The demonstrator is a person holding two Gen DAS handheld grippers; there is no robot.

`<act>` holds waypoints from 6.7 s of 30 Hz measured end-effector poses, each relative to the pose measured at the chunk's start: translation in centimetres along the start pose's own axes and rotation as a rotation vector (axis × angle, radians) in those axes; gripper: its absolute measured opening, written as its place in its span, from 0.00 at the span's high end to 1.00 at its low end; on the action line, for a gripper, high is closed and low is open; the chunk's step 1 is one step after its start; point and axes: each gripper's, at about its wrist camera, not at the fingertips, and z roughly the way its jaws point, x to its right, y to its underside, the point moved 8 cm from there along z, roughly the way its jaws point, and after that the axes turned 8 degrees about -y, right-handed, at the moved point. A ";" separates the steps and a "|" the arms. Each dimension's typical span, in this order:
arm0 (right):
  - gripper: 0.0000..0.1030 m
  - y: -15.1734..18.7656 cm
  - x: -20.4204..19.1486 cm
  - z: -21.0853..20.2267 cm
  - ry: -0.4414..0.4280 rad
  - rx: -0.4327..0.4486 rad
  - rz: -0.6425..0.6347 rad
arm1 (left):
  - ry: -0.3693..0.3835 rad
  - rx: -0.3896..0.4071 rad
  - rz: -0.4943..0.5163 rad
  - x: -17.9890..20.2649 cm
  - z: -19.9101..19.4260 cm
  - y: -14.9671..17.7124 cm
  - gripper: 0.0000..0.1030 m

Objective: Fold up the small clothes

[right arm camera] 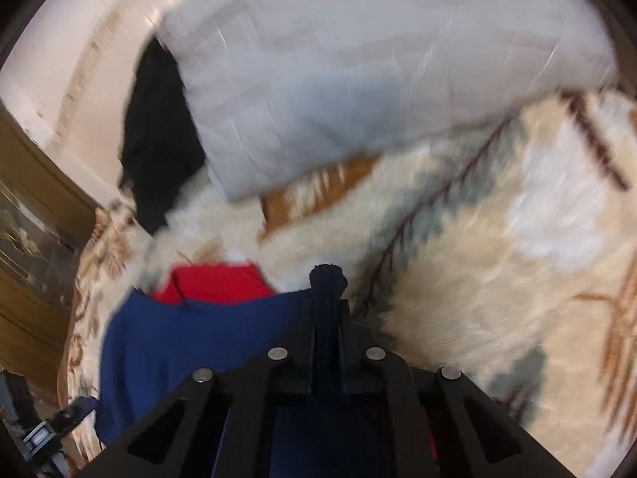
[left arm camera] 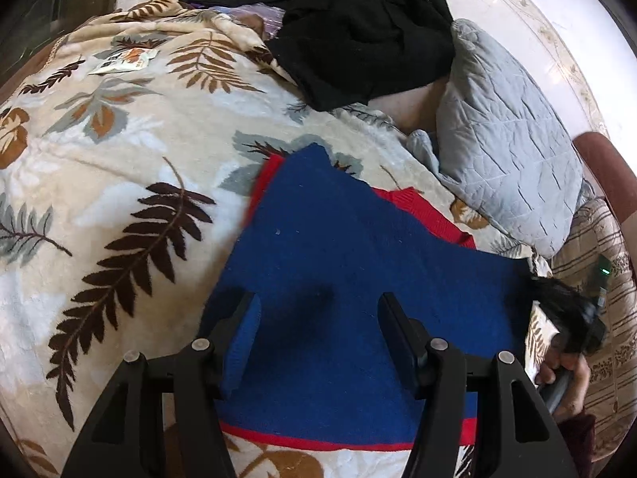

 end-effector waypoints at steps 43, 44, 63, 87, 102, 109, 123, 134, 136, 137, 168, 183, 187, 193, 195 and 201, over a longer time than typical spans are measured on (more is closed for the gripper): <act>0.60 15.9 -8.6 -3.5 -0.070 -0.213 -0.164 | -0.285 -0.067 0.350 -0.4 0.5 6.5 0.39; 0.60 15.3 -9.1 -3.8 -0.098 -0.199 -0.159 | -0.280 -0.072 0.349 -0.3 0.8 6.5 0.39; 0.78 7.0 -9.6 4.6 0.037 -0.153 -0.061 | -0.199 -0.025 0.357 -0.6 -1.2 6.1 0.39; 0.74 17.4 -1.2 -9.5 -0.019 -0.185 0.041 | -0.227 -0.060 0.540 7.7 2.8 8.7 0.20; 0.24 12.9 -10.6 -19.1 -0.092 0.253 -0.206 | -0.233 0.380 0.479 8.5 -9.1 5.0 0.19; 0.26 13.8 -12.8 -19.0 -0.109 0.258 -0.222 | -0.263 0.430 0.475 7.5 -10.9 5.2 0.19; 0.63 14.9 -8.8 -11.1 -0.035 0.009 -0.081 | -0.355 0.361 0.426 4.0 -8.1 3.8 0.18; 0.63 15.0 -7.2 -8.4 -0.033 -0.079 -0.019 | -0.396 0.250 0.405 1.8 -4.9 3.8 0.18; 0.63 15.0 -6.8 -8.2 -0.030 -0.089 0.001 | -0.404 0.194 0.395 1.2 -3.5 4.1 0.18; 0.63 15.0 -6.6 -8.1 -0.028 -0.093 0.011 | -0.404 0.176 0.391 1.0 -3.0 4.3 0.18; 0.60 7.0 -0.8 -3.9 0.014 -0.021 0.080 | -0.432 0.040 0.251 -4.4 0.1 2.7 0.18; 0.41 13.0 -4.6 -8.5 -0.265 -0.136 0.258 | -0.153 -0.145 0.095 -4.2 -1.0 6.8 0.18; 0.41 17.3 -4.1 -10.2 -0.332 -0.187 0.403 | -0.029 -0.181 -0.022 -4.2 -1.9 7.8 0.18; 0.38 20.8 -1.4 -10.5 -0.306 -0.172 0.590 | 0.168 -0.227 -0.212 -3.7 -2.2 8.1 0.18; 0.38 21.1 -0.4 -10.3 -0.277 -0.156 0.621 | 0.209 -0.245 -0.233 -3.2 -1.6 8.1 0.18; 0.37 19.5 0.5 -9.2 -0.278 -0.056 0.656 | 0.266 -0.186 -0.325 -3.2 -0.6 6.4 0.32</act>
